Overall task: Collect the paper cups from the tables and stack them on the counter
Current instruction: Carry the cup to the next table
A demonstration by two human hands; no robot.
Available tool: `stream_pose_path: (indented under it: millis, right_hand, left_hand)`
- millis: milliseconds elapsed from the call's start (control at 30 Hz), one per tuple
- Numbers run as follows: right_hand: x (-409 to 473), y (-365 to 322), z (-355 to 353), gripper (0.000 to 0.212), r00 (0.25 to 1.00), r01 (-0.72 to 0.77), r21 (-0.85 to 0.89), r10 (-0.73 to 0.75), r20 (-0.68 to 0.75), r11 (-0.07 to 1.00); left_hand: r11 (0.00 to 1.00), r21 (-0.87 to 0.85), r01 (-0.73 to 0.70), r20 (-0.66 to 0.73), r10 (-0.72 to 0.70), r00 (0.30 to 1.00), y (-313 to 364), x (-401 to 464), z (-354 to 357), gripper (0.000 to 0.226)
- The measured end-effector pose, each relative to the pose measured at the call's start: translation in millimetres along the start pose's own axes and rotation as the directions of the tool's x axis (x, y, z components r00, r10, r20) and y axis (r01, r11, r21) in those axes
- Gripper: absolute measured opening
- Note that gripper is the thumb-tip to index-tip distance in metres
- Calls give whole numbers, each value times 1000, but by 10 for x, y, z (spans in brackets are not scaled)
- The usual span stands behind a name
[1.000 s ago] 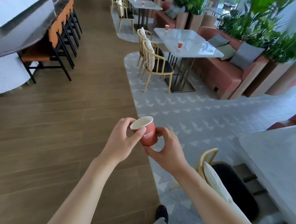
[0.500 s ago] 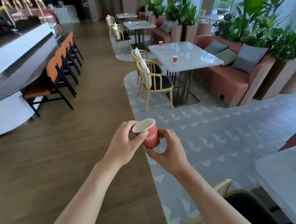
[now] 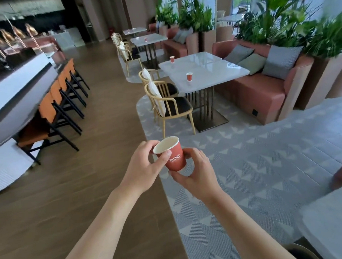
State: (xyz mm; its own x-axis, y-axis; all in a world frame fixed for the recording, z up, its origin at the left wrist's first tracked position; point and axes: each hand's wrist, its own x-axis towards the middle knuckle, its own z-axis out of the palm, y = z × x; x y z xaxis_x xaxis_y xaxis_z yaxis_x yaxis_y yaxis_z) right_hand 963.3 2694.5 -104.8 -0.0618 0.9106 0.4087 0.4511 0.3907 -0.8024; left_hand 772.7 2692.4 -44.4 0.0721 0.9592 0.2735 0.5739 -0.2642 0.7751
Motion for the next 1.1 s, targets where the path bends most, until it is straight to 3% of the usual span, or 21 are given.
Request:
stream_pose_path:
  millis: [467, 733, 933, 1100]
  right_hand:
    - [898, 1134, -587, 58, 968, -205, -139, 179, -178, 969]
    - [1684, 1624, -750, 60, 898, -365, -173, 297, -323, 915]
    - [2246, 1835, -851, 56, 845, -431, -204, 315, -432, 879]
    - [2502, 1948, -917, 58, 817, -474, -236, 323, -478, 848]
  left_hand:
    - [993, -89, -76, 253, 96, 963, -235, 1658, 1257, 63]
    - [977, -135, -166, 383, 206, 900, -356, 2932, 1857, 60]
    - [952, -199, -233, 431, 298, 852, -303, 3719, 2124, 73]
    - [938, -252, -240, 469, 335, 817, -303, 4089, 2287, 64]
